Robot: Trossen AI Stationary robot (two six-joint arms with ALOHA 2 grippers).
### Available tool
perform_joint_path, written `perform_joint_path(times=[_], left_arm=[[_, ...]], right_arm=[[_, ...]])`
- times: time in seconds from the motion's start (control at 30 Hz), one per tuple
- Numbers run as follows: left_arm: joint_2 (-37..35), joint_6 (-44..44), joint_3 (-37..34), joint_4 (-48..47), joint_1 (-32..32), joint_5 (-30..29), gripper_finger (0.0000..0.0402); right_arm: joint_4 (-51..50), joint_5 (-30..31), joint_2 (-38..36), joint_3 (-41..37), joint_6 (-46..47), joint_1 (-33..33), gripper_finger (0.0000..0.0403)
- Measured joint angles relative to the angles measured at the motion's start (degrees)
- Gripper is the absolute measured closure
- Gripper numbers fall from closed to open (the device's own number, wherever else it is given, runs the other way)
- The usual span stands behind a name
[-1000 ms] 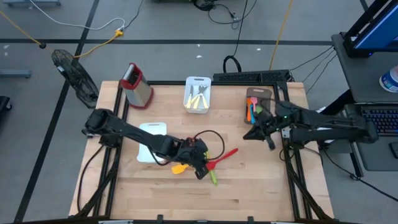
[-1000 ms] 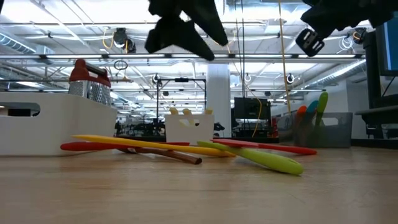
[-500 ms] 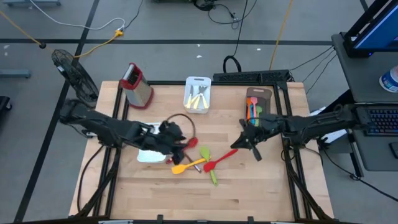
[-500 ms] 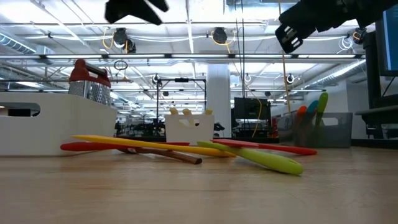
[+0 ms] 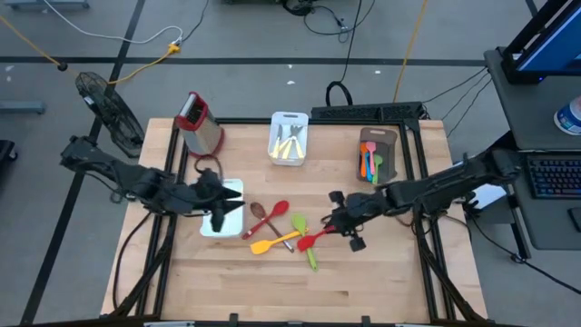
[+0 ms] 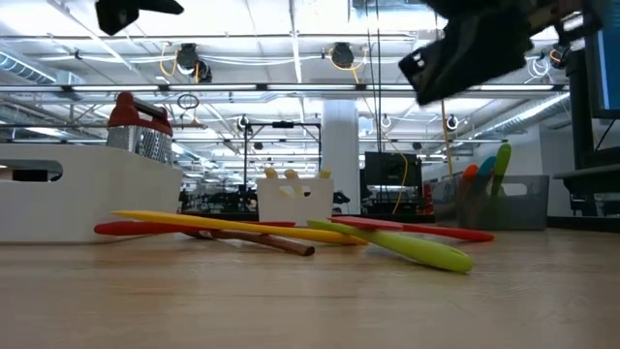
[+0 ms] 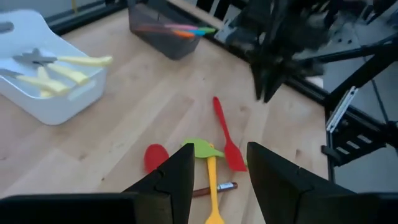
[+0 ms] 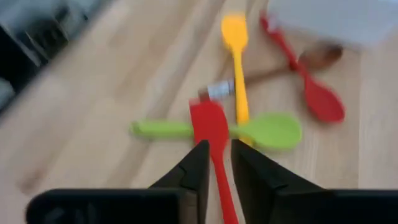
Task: Pick & Place Kitchen Items
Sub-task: Put the red spatula into the black bin
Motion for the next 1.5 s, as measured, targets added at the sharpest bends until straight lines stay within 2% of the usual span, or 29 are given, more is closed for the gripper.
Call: perform_joint_path(times=[0.2, 0.43, 0.67, 1.0, 1.2, 1.33, 1.5], left_arm=[[-6.1, -0.1, -2.4, -0.4, -3.1, -2.8, 0.0250], [-7.7, 0.4, -2.7, -2.2, -5.9, -4.3, 0.0250], [-7.7, -1.8, -2.7, -4.8, -7.5, -6.0, 0.0250], [-7.7, -3.8, -2.7, -4.7, -9.1, -6.0, 0.0250], [-7.7, -4.7, -2.7, -4.7, -9.8, -6.0, 0.0250], [-7.7, -5.1, -2.7, -4.7, -10.3, -5.9, 0.0250], [-7.7, -4.9, -2.7, -4.7, -10.6, -5.9, 0.0250]], right_arm=[[-10.3, 1.8, 8.2, 6.3, -6.1, -0.1, 0.0297], [-11.1, 1.4, 14.5, 7.9, -6.4, -0.1, 0.0252], [-11.2, 1.1, 16.9, 8.0, -6.2, -0.1, 0.0225], [-8.7, 1.1, 22.0, 8.0, -6.2, -0.5, 0.0223], [-3.1, 0.9, 26.1, 8.0, -6.8, -1.4, 0.0223], [-2.8, 0.3, 28.0, 8.2, -6.8, -1.9, 0.0243], [-3.5, 0.6, 28.4, 8.2, -5.3, -1.9, 0.0291]])
